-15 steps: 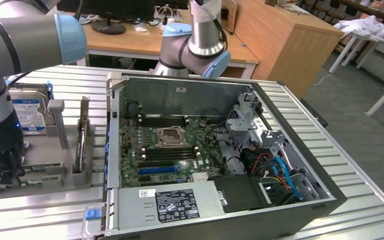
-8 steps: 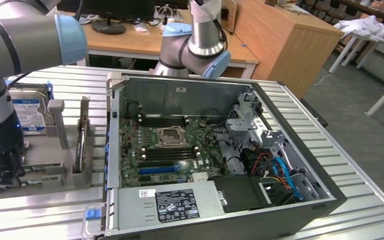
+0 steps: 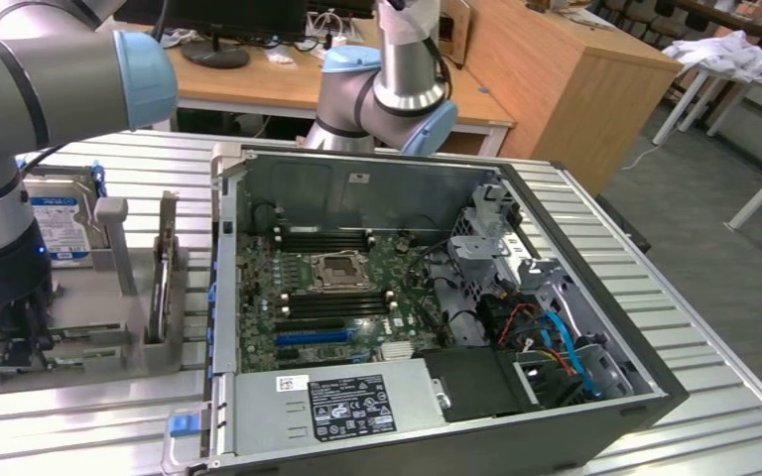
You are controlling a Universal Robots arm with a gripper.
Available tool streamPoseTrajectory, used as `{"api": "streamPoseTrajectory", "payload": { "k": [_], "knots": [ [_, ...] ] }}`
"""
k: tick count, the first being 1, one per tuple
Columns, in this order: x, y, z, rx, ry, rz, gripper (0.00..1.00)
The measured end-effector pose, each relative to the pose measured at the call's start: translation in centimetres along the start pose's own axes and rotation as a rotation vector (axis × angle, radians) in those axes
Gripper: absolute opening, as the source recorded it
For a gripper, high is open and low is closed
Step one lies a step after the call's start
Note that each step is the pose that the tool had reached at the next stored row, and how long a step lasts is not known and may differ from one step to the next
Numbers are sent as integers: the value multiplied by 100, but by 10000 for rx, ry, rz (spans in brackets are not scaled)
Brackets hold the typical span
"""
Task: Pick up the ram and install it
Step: 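Pick up the ram and move it above insertion slot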
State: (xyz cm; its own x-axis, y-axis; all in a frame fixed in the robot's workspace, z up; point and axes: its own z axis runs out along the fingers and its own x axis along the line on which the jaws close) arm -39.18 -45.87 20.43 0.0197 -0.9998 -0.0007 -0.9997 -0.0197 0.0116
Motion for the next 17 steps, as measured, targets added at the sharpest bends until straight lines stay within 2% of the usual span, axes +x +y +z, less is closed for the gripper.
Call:
{"api": "streamPoseTrajectory", "payload": {
  "k": [17],
  "knots": [
    [6,-109,11,0,-14,0,31]
  ]
}}
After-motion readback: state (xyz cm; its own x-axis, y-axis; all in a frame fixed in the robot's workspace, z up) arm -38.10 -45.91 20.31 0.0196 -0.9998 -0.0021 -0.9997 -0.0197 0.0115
